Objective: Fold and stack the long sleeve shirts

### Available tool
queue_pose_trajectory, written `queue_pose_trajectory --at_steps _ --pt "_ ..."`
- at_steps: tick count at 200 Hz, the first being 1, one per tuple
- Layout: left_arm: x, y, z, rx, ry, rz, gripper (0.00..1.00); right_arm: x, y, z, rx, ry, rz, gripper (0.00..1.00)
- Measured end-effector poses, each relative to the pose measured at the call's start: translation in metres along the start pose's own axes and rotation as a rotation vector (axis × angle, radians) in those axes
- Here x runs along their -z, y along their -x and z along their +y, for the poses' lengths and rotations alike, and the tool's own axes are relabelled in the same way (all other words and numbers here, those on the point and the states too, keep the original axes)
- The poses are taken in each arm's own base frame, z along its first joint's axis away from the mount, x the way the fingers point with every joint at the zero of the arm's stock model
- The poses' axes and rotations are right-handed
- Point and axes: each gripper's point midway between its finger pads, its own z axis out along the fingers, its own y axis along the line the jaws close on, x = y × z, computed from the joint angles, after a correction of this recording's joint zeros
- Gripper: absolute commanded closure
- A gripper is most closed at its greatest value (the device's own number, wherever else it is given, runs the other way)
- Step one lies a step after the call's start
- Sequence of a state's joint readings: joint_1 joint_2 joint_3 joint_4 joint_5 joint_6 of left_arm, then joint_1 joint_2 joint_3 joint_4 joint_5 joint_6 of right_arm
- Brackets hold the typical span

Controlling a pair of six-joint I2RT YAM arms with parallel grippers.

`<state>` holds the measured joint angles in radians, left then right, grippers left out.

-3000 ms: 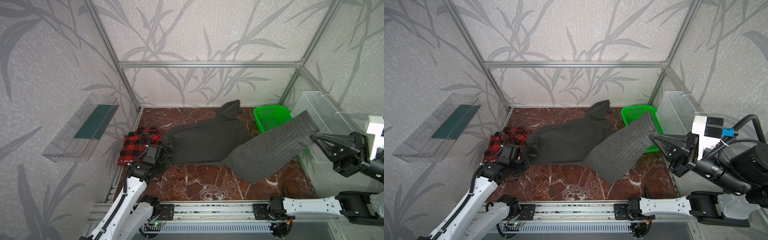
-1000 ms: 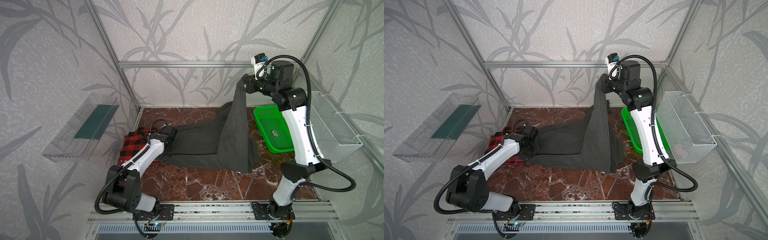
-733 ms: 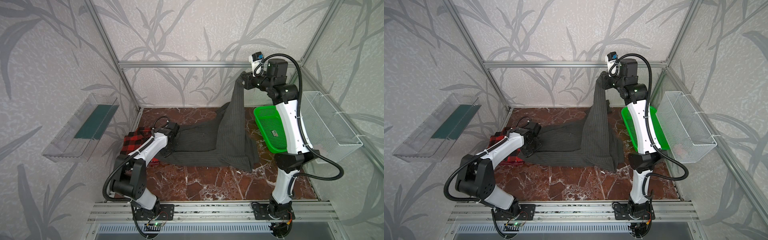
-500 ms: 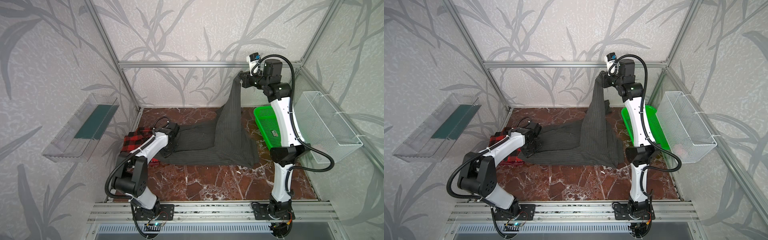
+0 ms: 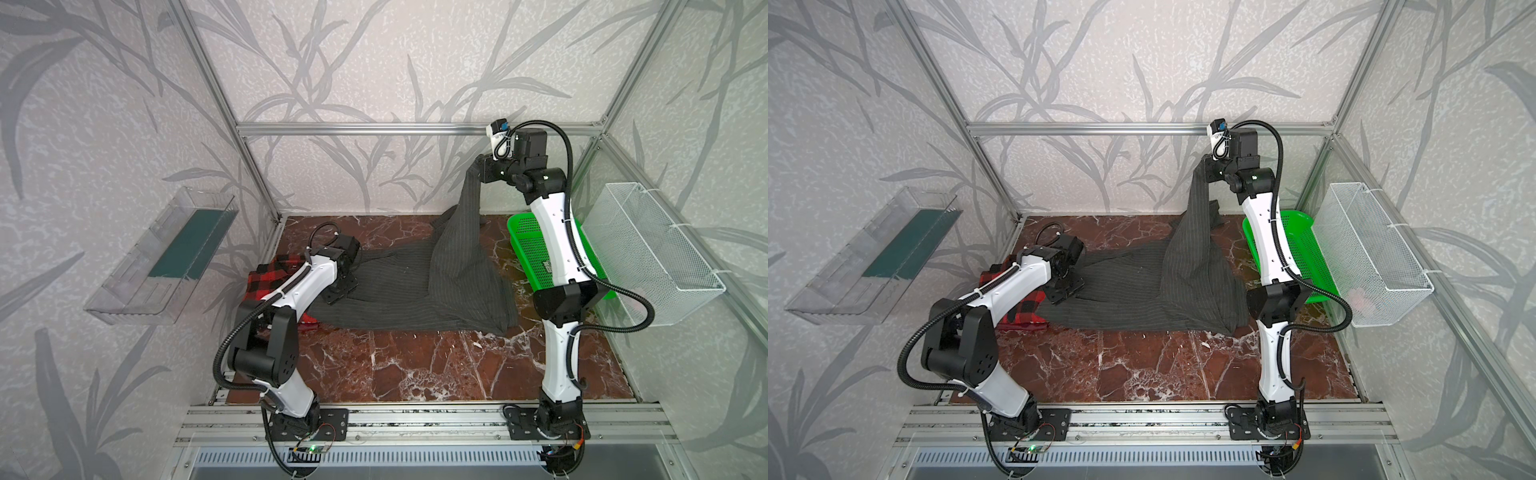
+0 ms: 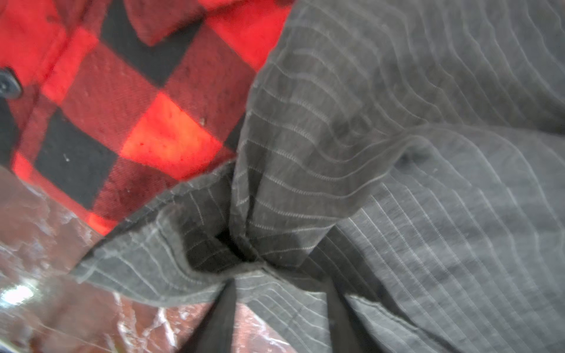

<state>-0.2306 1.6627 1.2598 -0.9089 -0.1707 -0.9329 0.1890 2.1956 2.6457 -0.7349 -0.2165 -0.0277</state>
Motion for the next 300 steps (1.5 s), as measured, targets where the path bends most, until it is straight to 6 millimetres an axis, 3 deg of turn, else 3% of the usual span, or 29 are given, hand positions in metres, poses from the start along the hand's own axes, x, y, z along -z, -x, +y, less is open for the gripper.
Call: queue_pose_trajectory --at_steps 32,60,118,163,187,218,251,275,300 --pt "0.01 0.014 0.0 -0.005 -0.005 -0.029 0.24 0.008 -0.022 0.006 -0.005 -0.011 0.07 1.0" --pt "0.028 0.021 0.008 -0.012 -0.019 -0.068 0.18 0.032 -0.045 0.028 -0.022 -0.006 0.118 1.0" --pt "0.071 0.025 0.022 -0.076 -0.115 -0.158 0.08 0.102 -0.08 0.104 -0.031 0.057 0.09 1.0" --pt "0.101 0.025 0.028 -0.156 -0.182 -0.216 0.05 0.125 -0.13 0.154 -0.06 0.133 0.144 1.0" --pt "0.112 0.026 0.034 -0.181 -0.2 -0.243 0.05 0.137 -0.147 0.192 -0.05 0.202 0.164 1.0" --pt "0.114 0.026 0.048 -0.186 -0.198 -0.259 0.05 0.144 -0.17 0.239 -0.041 0.257 0.183 1.0" --pt "0.112 0.025 0.06 -0.182 -0.194 -0.27 0.04 0.144 -0.196 0.268 -0.06 0.24 0.199 1.0" --pt "0.113 0.022 0.066 -0.179 -0.204 -0.288 0.04 0.141 -0.2 0.29 -0.066 0.216 0.181 1.0" --pt "0.112 0.022 0.071 -0.171 -0.206 -0.312 0.04 0.135 -0.208 0.328 -0.062 0.234 0.18 1.0"
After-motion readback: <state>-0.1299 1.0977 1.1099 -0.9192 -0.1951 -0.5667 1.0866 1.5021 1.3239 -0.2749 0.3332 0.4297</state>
